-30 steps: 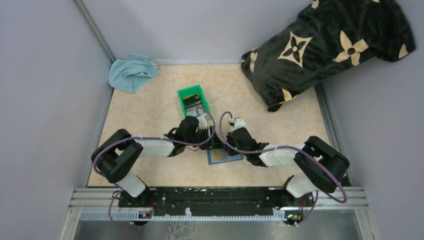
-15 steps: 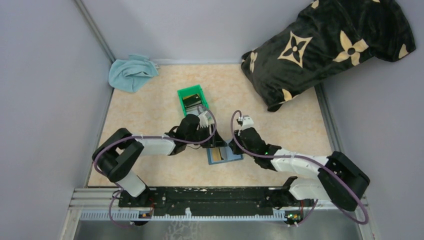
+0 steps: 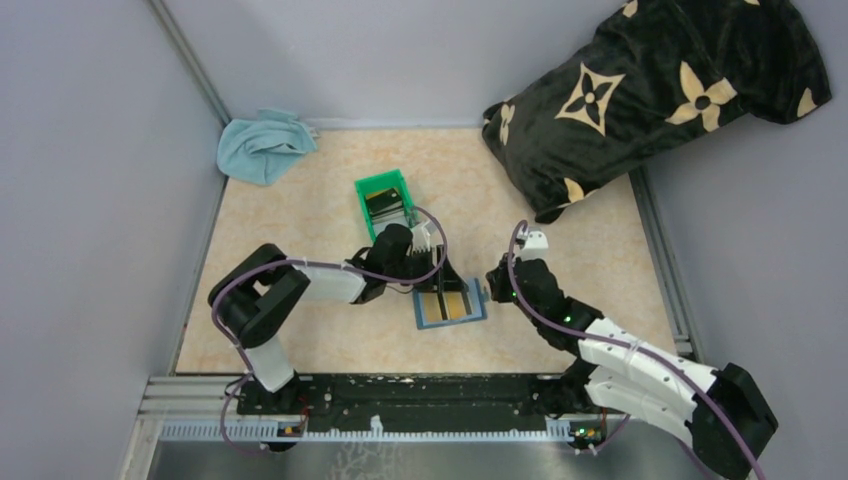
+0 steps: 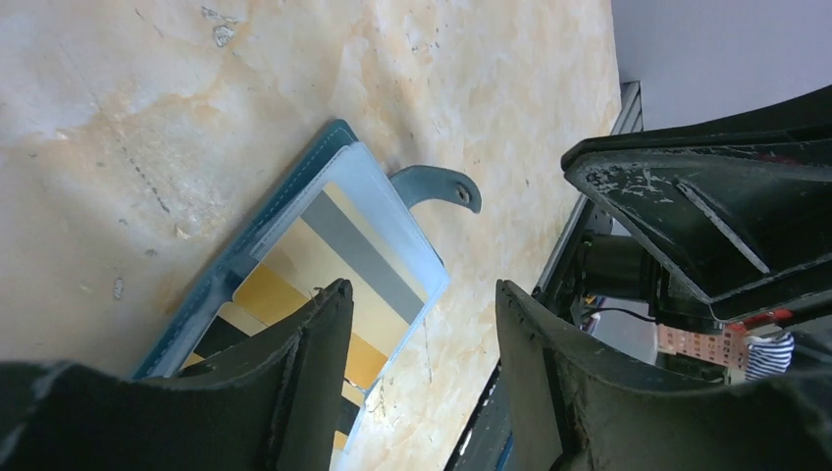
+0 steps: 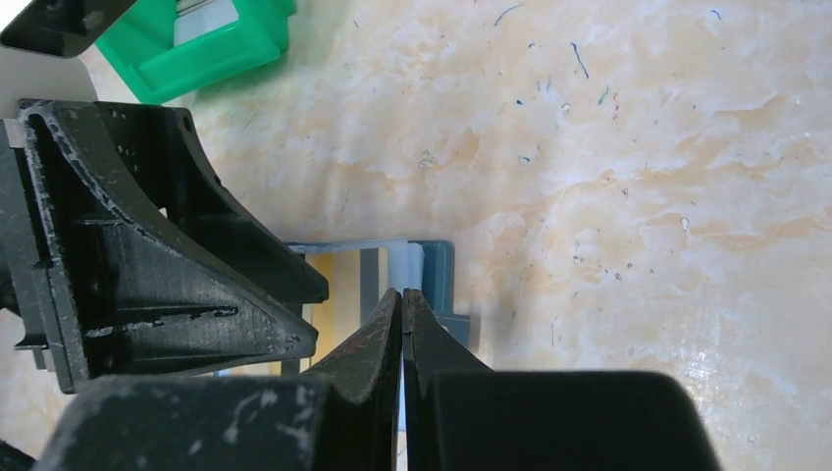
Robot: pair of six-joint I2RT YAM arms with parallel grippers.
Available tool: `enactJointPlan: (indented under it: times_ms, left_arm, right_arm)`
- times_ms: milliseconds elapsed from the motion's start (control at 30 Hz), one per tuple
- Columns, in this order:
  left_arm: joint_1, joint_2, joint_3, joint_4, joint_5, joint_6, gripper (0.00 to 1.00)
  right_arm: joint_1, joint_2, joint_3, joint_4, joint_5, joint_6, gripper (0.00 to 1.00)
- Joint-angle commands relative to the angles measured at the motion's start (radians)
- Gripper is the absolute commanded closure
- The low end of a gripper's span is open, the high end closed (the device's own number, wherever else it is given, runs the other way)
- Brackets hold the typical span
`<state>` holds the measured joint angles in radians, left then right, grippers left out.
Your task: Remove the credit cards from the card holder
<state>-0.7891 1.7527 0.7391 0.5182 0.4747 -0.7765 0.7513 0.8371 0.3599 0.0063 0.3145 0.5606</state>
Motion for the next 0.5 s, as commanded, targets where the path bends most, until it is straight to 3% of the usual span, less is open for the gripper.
enactJointPlan:
  times_ms: [0, 233, 467]
  left_arm:
    - [-0.003, -0.021, 0.009, 0.023, 0.011, 0.034, 0.38]
    - [0.118, -0.16, -0.134, -0.005, 0.045, 0.051, 0.38]
    - [0.14, -0.251, -0.286, 0.013, 0.027, 0.03, 0.72]
  right_arm:
    - [-0.006, 0.008, 0.004, 0.013, -0.016, -0.015, 1.0]
    - [-0.006, 0.13, -0.037, 0.24, -0.223, -0.022, 1.0]
    - [-0.006, 0.354, 0.003, 0.404, -0.395, -0.01, 1.0]
